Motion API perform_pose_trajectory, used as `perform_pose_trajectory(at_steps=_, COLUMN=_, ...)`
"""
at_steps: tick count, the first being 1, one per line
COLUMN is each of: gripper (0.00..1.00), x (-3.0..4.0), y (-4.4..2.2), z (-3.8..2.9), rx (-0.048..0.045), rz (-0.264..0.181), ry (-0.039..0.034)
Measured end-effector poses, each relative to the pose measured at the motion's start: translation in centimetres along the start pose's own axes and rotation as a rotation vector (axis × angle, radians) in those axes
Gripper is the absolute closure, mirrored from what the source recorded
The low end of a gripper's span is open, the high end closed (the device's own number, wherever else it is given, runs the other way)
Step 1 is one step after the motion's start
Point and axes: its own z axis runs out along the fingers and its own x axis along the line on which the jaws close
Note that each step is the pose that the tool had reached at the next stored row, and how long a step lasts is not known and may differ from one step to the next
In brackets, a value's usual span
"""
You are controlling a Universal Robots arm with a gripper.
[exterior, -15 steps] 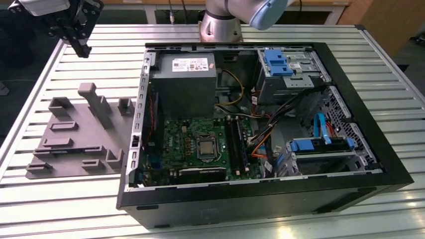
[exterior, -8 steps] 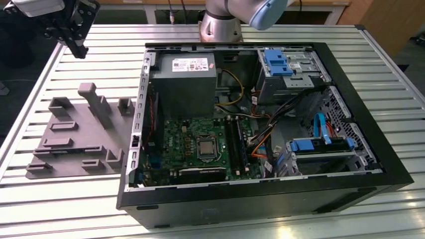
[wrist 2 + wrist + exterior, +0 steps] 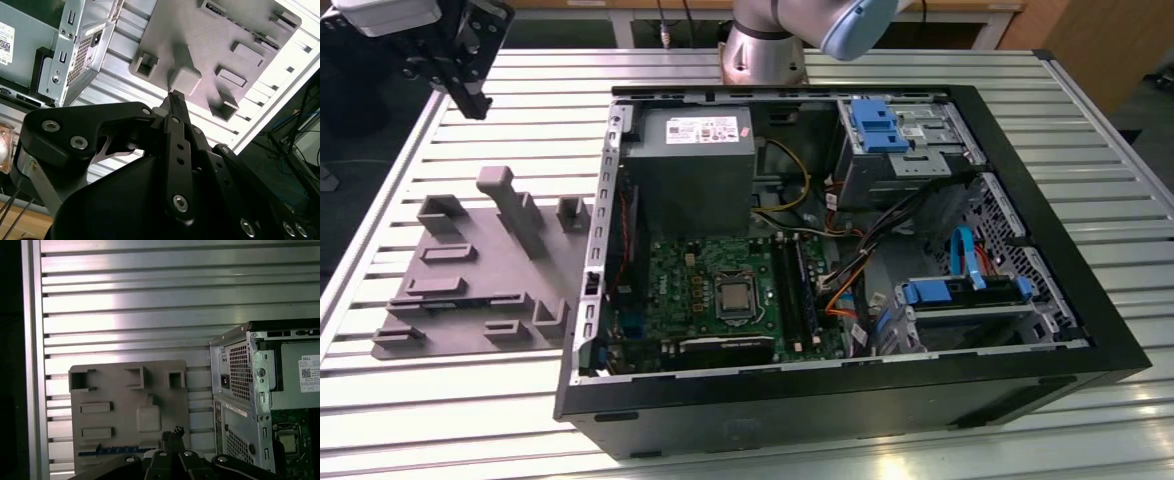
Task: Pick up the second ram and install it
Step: 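Reach for the second ram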
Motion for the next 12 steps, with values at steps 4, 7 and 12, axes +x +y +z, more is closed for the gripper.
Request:
perform_pose_trajectory(at_steps=4, gripper=0.89, x=0.17, y=-0.08, z=0.00, rx=0.0001, rz=0.000, ry=0.0000)
perform_pose_trajectory(at_steps=7, gripper=0.89, x=0.30, y=-0.13, z=0.00, rx=0.0000, rz=0.000, ry=0.0000)
perform_pose_trajectory(at_steps=12, gripper=0.89, x=0.49, y=-0.23, z=0.01, rx=0.0000, rz=0.000, ry=0.0000)
